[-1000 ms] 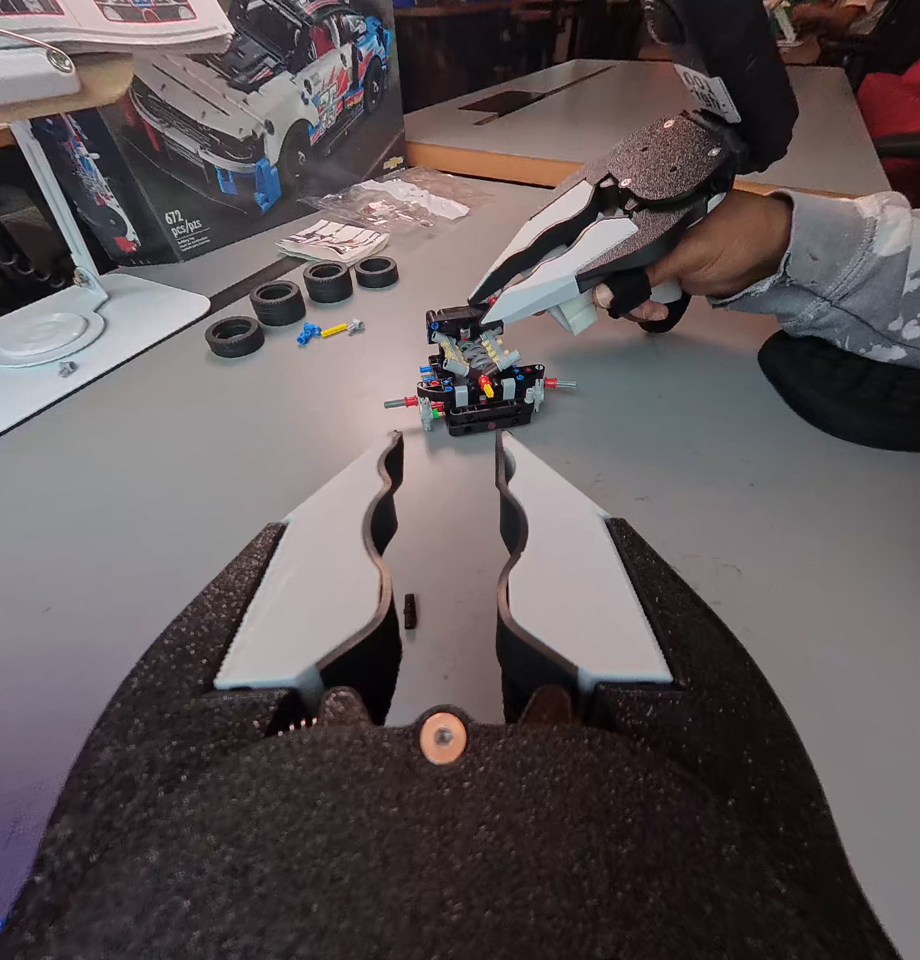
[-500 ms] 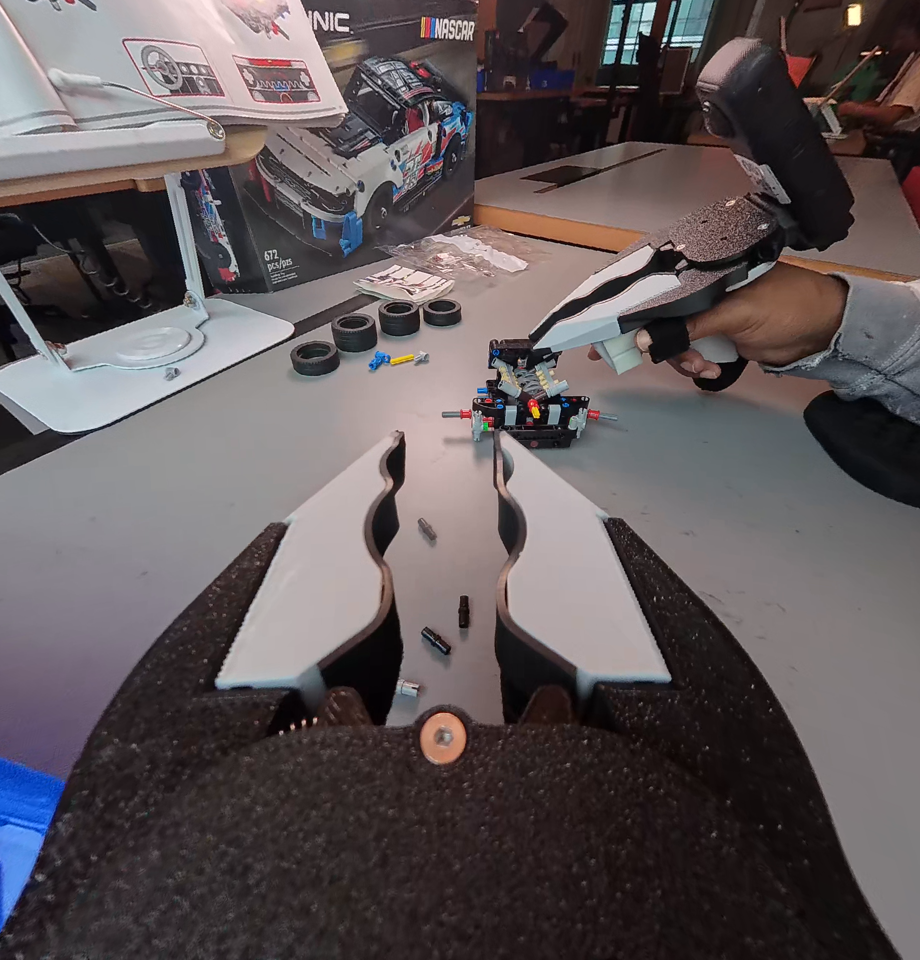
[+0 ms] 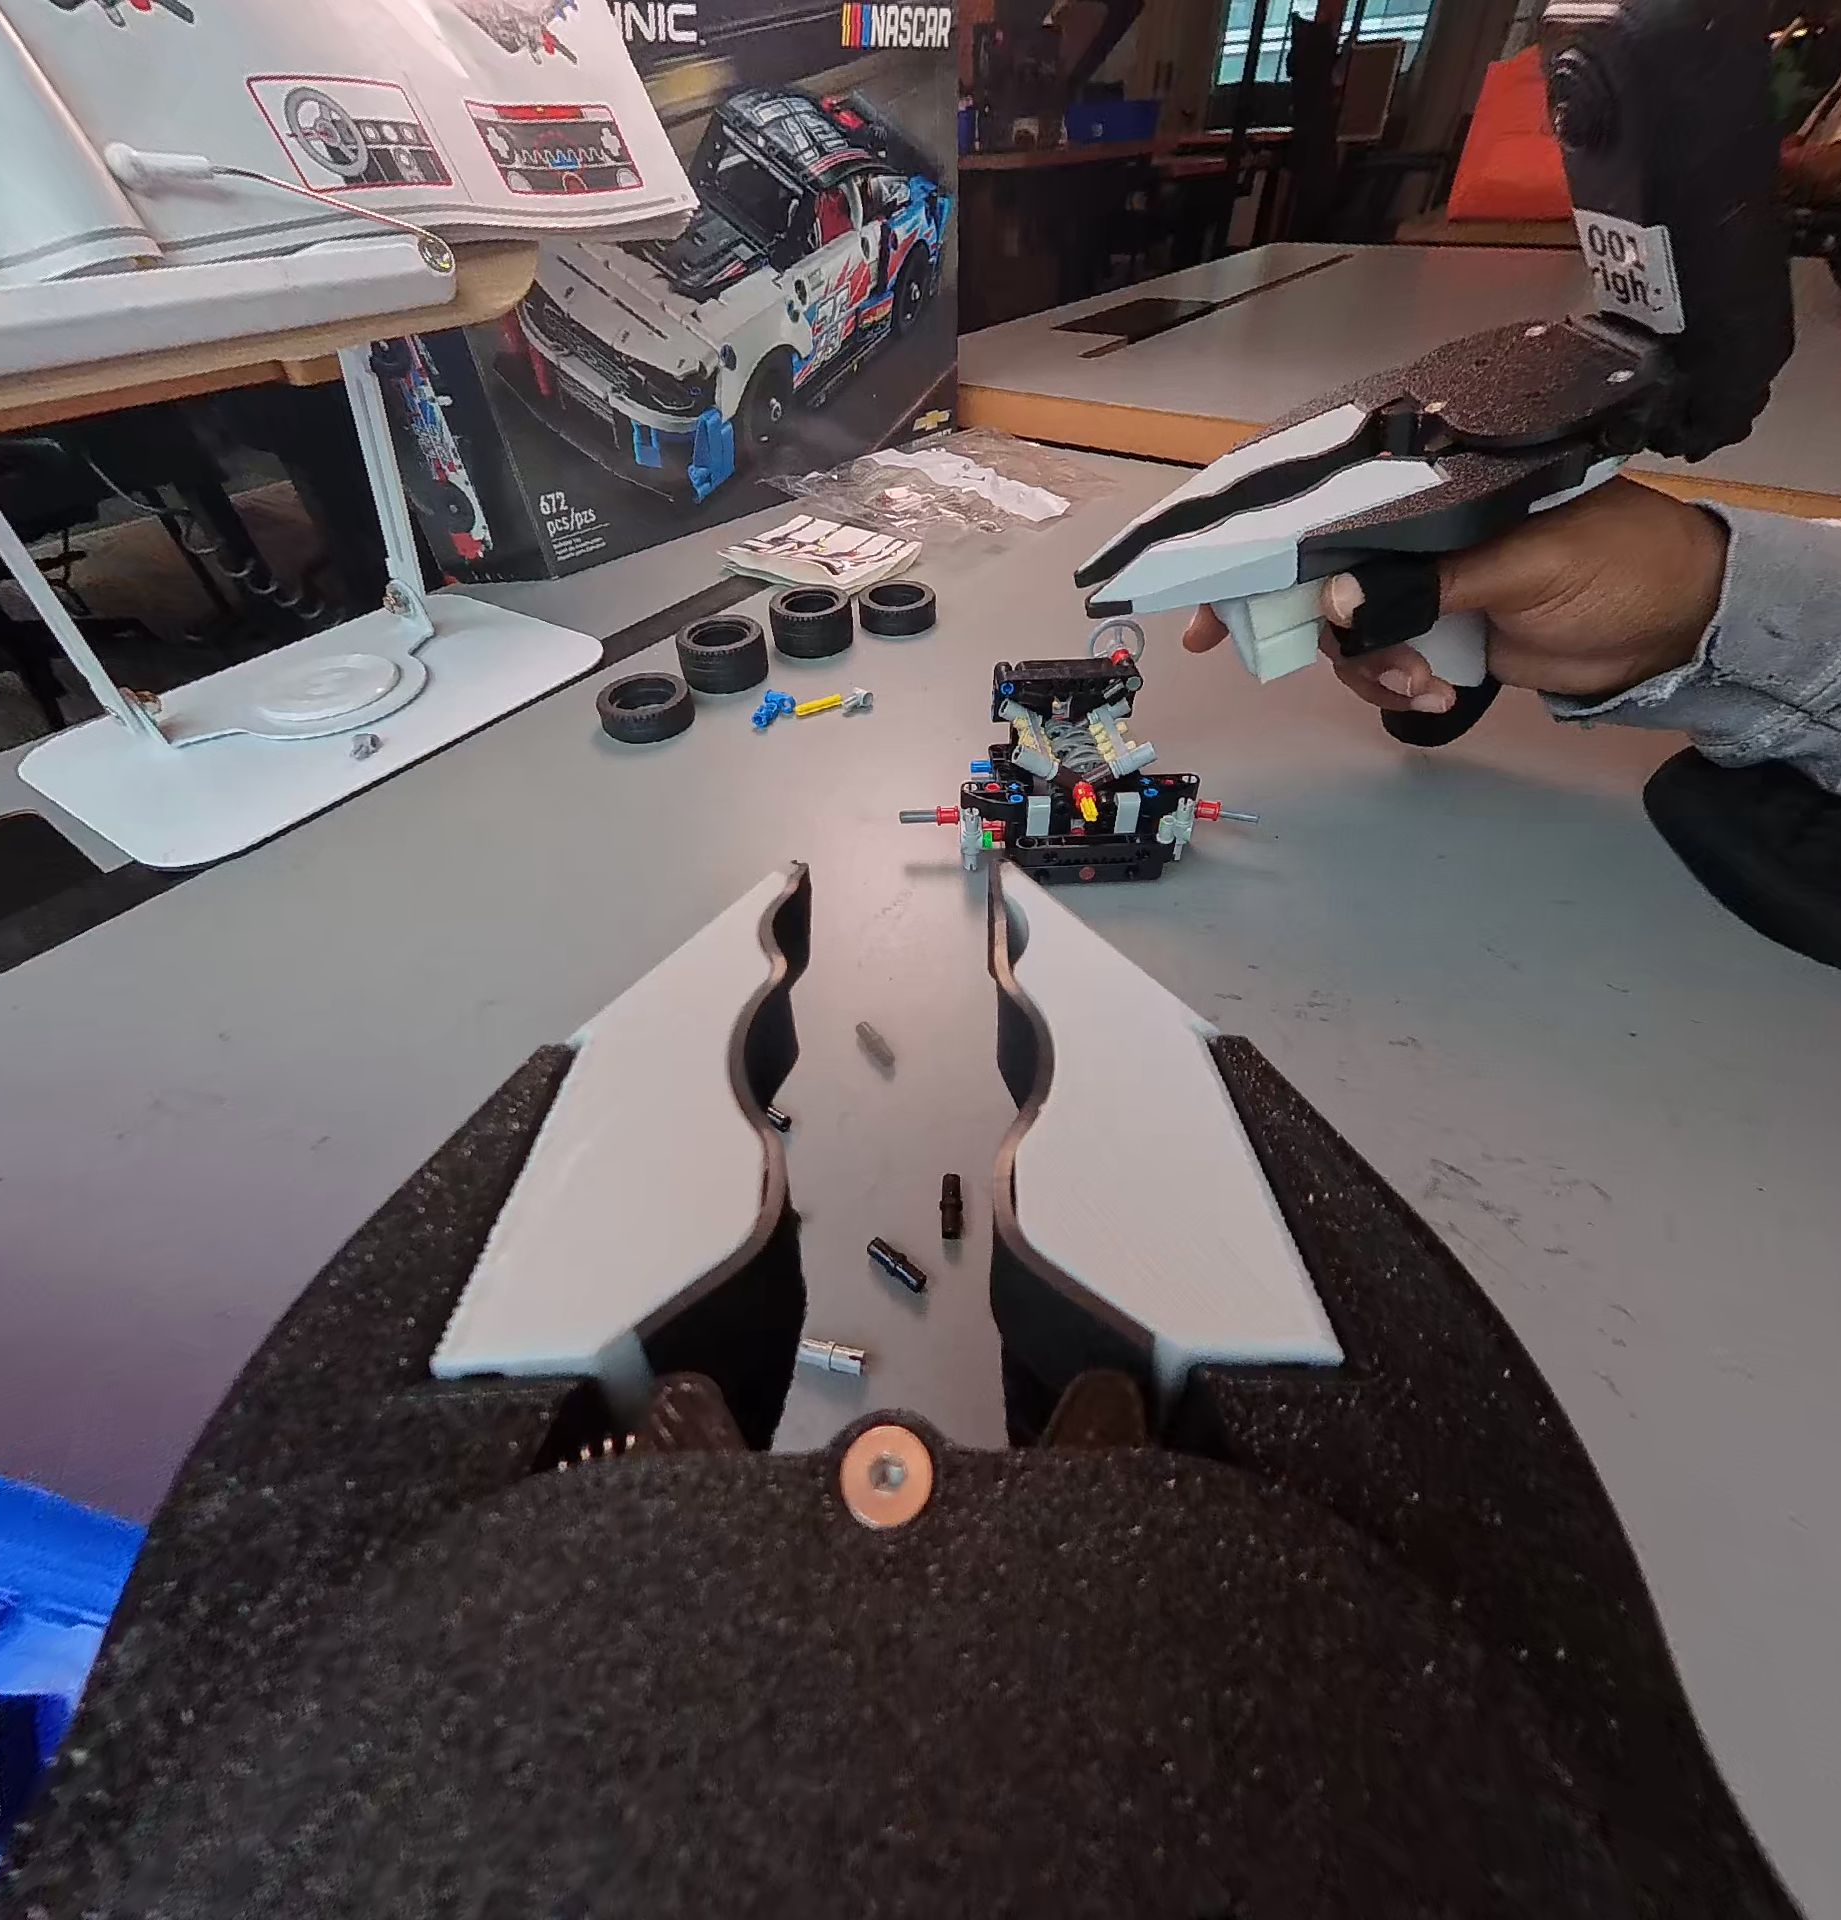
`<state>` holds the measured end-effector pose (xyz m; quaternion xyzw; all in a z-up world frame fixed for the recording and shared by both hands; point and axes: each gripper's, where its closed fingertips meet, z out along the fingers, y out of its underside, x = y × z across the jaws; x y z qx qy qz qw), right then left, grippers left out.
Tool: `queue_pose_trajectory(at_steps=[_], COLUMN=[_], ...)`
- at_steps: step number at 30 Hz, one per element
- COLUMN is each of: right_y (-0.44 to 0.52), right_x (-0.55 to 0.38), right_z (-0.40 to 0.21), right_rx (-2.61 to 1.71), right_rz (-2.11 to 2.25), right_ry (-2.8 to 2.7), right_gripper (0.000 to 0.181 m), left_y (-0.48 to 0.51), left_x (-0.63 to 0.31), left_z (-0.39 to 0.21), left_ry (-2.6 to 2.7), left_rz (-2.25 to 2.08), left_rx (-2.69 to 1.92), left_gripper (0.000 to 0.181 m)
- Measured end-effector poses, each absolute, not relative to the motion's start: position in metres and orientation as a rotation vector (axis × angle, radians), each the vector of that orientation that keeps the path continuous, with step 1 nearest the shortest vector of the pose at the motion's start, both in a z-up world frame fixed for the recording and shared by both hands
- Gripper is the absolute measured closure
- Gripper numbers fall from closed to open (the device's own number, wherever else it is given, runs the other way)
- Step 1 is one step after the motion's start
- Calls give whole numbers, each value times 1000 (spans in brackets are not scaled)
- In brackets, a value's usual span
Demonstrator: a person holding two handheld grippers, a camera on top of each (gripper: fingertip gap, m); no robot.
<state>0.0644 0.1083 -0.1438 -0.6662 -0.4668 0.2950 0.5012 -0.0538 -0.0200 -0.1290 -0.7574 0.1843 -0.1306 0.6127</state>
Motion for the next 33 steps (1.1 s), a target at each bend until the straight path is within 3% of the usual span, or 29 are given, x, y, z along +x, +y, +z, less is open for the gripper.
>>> queue_pose_trajectory(at_steps=[17, 33], right_y=[100, 95], right_x=[63, 58], right_z=[-150, -154], right_rx=[-1586, -1571], right_rz=[725, 724], right_ry=[-1221, -1249], right_gripper=[161, 160], left_y=[-20, -15], left_x=[-51, -121], left_z=[-135, -120], left_ry=[459, 196], left_rz=[-272, -103], left_rx=[-1767, -1777], left_gripper=[147, 147])
